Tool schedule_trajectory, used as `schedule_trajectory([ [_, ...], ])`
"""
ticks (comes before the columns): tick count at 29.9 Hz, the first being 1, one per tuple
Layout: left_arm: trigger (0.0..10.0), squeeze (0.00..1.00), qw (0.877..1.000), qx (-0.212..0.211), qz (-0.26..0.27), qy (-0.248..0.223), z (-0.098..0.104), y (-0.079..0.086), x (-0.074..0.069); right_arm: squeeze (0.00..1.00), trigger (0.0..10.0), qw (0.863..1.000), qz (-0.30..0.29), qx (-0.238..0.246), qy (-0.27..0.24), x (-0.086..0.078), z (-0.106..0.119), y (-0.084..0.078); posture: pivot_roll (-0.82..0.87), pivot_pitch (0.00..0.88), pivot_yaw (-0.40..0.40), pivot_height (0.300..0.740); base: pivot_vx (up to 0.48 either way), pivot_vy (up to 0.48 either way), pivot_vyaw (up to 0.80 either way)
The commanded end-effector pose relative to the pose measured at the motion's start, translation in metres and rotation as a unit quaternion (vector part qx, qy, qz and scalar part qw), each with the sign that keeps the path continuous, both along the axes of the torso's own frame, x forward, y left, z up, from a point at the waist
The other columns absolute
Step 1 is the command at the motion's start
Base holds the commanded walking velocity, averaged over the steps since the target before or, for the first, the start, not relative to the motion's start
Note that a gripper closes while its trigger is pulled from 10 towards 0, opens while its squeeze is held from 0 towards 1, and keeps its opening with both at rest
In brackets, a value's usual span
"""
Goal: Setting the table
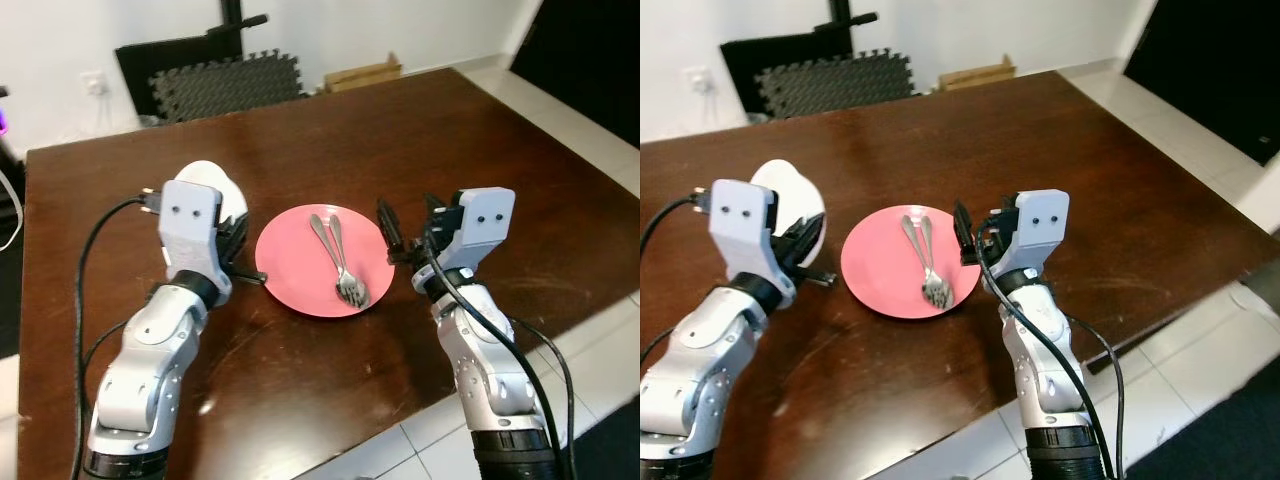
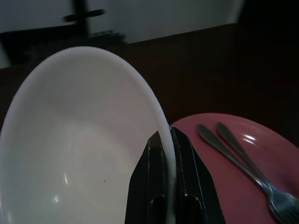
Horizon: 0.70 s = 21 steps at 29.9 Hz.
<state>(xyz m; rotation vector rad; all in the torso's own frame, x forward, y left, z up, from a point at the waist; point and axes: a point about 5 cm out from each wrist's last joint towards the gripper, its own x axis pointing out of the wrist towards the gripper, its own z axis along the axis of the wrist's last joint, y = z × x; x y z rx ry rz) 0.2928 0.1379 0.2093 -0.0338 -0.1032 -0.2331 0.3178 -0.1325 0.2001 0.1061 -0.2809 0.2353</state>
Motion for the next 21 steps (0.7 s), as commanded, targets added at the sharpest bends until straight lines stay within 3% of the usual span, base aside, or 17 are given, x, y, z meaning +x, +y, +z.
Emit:
schedule_trajectory([
  [1, 10.0, 0.0, 1.0, 0.003, -0.013, -0.008, 0.0046, -0.0056, -0.0022, 0.0, 10.0, 1.0, -0.011, -0.002, -0.002, -0.001, -0.0014, -0.0043, 0.06, 0.111, 0.036, 0.74, 0.0, -0.345, 0.0],
  [9, 10.0, 0.0, 1.0, -0.001, -0.007, -0.007, 0.0047, -0.0048, -0.0018, 0.0, 10.0, 1.0, -0.012, -0.003, -0.002, -0.0006, -0.002, -0.0047, 0.06, 0.11, 0.036, 0.74, 0.0, -0.285, 0.0],
  [15, 10.0, 0.0, 1.0, -0.01, 0.006, 0.003, 0.0032, -0.003, -0.0002, 0.0, 10.0, 1.0, -0.013, -0.004, -0.002, -0.0004, -0.0025, -0.005, 0.06, 0.109, 0.036, 0.74, 0.0, 0.0, 0.0],
  [21, 10.0, 0.0, 0.999, -0.029, 0.013, 0.017, 0.0016, -0.0008, 0.0017, 0.0, 10.0, 1.0, -0.015, -0.006, -0.002, -0.0001, -0.0031, -0.0055, 0.06, 0.109, 0.038, 0.74, 0.0, 0.452, 0.0],
])
